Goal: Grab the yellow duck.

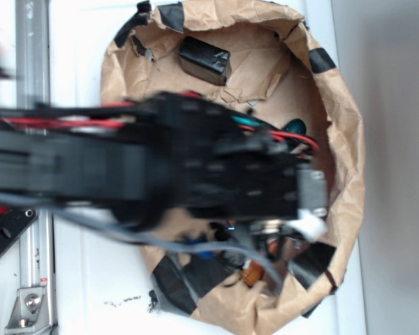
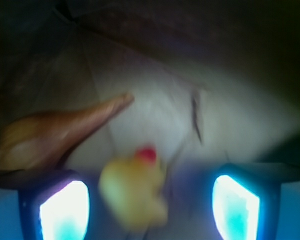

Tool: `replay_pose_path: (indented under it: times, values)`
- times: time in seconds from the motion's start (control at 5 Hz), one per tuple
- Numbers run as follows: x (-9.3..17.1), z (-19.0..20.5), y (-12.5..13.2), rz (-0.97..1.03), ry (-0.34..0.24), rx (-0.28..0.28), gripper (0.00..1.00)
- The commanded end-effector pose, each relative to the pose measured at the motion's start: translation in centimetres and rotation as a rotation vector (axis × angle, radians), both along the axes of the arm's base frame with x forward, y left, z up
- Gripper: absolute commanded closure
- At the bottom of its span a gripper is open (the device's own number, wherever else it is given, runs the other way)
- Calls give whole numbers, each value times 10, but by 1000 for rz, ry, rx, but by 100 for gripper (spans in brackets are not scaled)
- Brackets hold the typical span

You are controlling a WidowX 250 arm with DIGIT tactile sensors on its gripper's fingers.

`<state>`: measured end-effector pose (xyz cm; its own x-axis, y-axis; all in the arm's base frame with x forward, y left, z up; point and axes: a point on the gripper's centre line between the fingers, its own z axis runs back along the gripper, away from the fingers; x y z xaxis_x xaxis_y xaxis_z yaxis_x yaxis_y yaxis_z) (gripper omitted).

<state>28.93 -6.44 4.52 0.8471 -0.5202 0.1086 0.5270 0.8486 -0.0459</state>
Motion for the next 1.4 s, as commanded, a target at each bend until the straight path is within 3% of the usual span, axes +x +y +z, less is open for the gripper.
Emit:
replay_pose_path:
  times: [0.0, 0.2, 0.6, 0.8, 1.0, 1.2]
  values:
    - [-12, -39, -29, -118, 170, 15, 100]
    - [-23, -26, -30, -139, 147, 36, 100]
    - [-21, 60, -1, 80, -27, 58, 100]
    - [-28, 110, 35, 329, -14, 65, 100]
    - [-50, 149, 59, 572, -12, 77, 100]
    - [-60, 153, 62, 621, -6, 81, 100]
